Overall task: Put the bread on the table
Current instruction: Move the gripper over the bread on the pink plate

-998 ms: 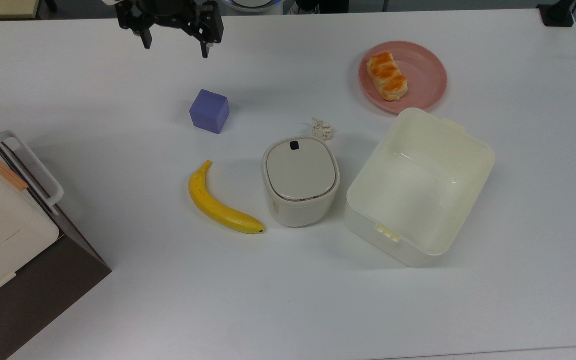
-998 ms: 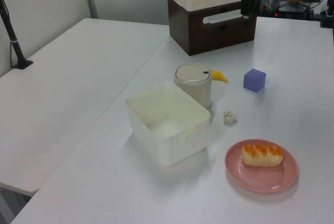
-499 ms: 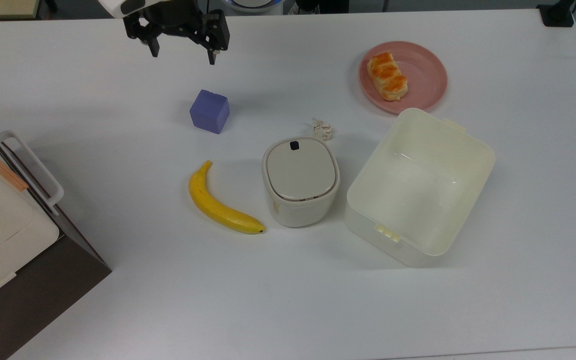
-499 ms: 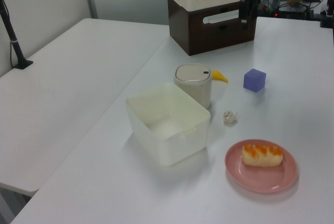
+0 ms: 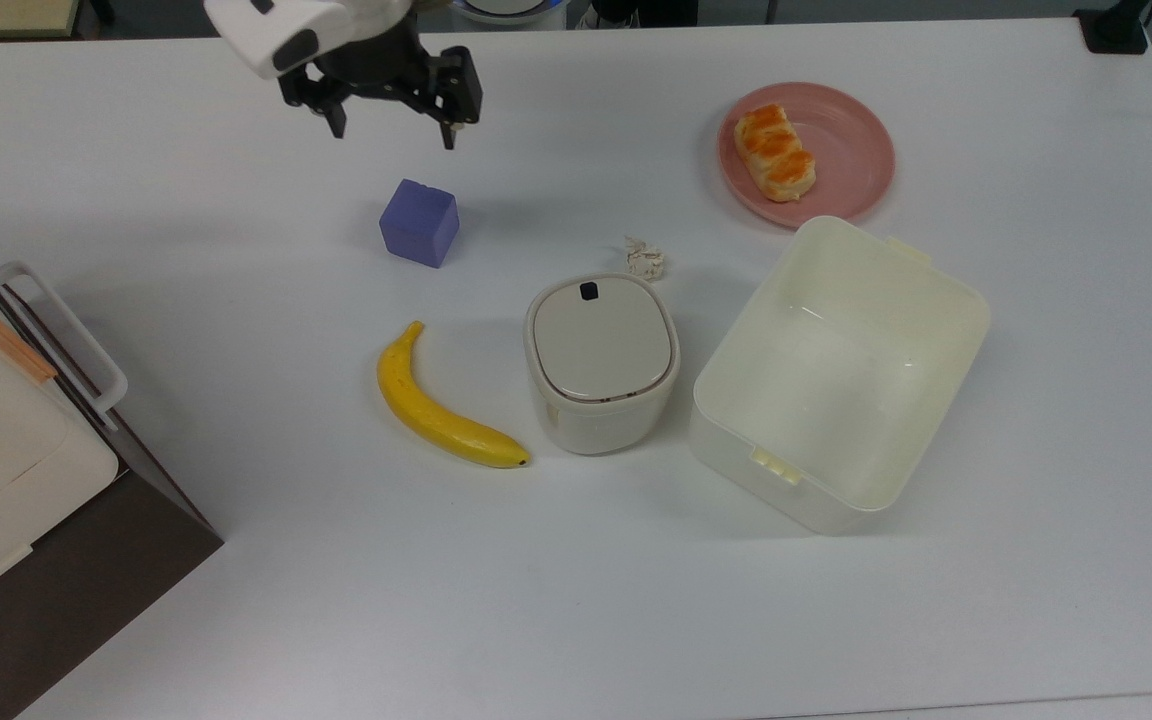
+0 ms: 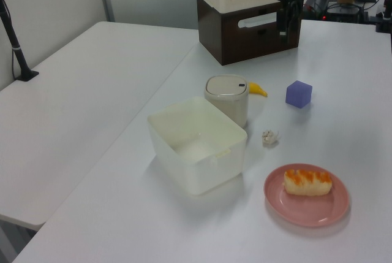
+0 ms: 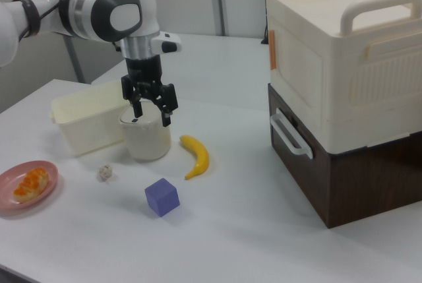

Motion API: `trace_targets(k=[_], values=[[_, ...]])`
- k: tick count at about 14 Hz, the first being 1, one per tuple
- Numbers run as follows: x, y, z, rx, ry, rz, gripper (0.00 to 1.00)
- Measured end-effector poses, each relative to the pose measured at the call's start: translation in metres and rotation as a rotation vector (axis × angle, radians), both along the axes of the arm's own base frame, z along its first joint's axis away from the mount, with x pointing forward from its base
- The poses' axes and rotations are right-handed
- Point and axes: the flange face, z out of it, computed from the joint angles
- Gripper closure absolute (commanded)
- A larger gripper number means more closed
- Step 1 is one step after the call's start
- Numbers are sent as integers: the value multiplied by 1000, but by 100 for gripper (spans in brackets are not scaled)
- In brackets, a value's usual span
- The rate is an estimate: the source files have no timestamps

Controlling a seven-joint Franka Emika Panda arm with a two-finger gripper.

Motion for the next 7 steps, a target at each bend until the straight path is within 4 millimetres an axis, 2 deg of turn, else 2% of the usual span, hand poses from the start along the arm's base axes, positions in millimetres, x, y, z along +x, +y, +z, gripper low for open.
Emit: trace_targets(k=[3,6,7], values=[[7,28,-11,2,4,47,2],[19,72,-38,2,21,119,3],[19,83,-41,2,26,135,3]])
